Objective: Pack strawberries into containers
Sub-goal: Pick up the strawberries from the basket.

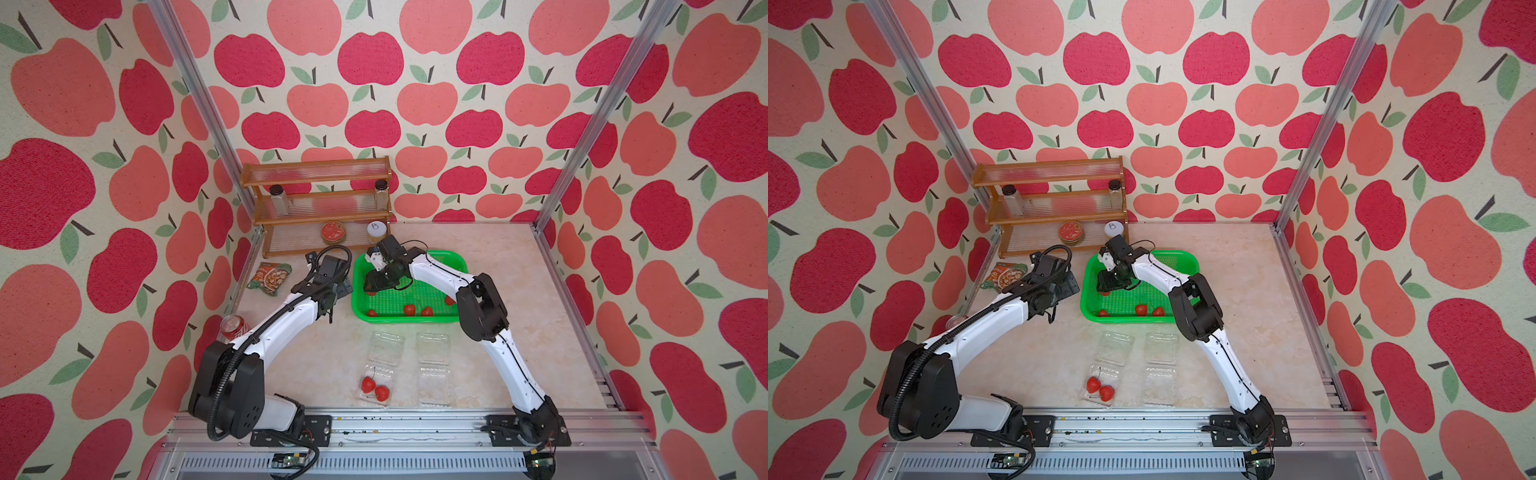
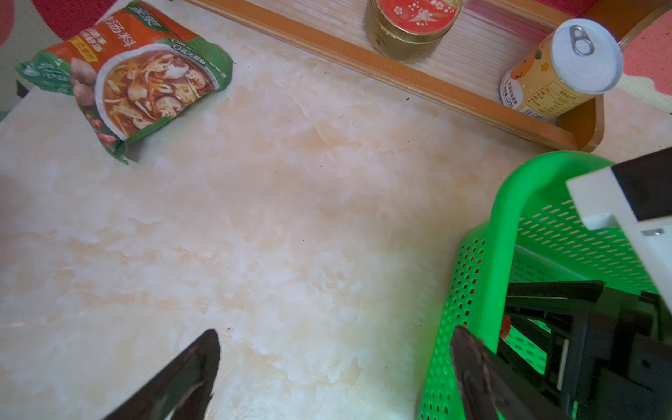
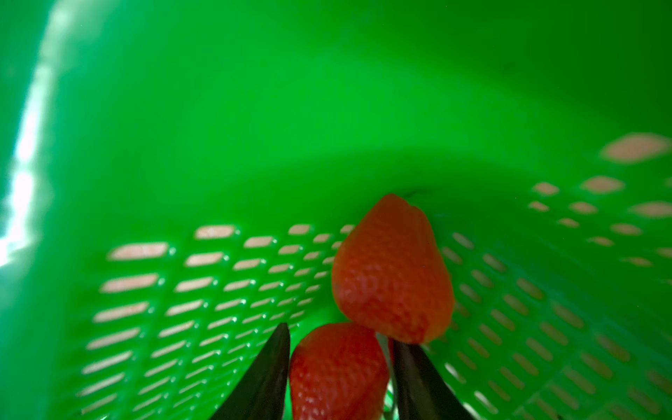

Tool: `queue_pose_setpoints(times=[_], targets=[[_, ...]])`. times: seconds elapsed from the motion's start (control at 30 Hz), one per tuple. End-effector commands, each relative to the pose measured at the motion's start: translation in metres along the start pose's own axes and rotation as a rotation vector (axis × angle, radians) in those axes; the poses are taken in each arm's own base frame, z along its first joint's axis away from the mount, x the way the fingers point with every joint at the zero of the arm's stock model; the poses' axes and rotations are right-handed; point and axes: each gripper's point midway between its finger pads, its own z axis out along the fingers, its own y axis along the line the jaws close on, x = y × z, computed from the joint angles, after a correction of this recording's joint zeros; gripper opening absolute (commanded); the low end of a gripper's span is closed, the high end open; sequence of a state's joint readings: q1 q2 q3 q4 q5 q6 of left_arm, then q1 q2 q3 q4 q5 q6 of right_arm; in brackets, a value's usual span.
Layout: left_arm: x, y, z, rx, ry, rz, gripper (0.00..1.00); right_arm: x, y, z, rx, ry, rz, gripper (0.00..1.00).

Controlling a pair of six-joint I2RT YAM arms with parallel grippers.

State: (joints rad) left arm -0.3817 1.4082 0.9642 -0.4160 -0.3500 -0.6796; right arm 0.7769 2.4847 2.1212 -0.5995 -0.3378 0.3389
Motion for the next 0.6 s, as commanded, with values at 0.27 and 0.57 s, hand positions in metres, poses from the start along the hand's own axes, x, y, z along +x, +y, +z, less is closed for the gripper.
queue_pose_setpoints(times=[0.27, 0.57], targets=[[-0.01, 0.002, -0.008, -0.002, -0.016, 0.007, 0.97, 0.0, 0.009, -0.019, -0.027, -0.004, 0.008, 0.39], [-0.012, 0.003, -0.014, 0.003, -0.029, -0.002, 0.97, -0.009, 0.024, -0.068, -0.053, -0.064, -0.006, 0.38]])
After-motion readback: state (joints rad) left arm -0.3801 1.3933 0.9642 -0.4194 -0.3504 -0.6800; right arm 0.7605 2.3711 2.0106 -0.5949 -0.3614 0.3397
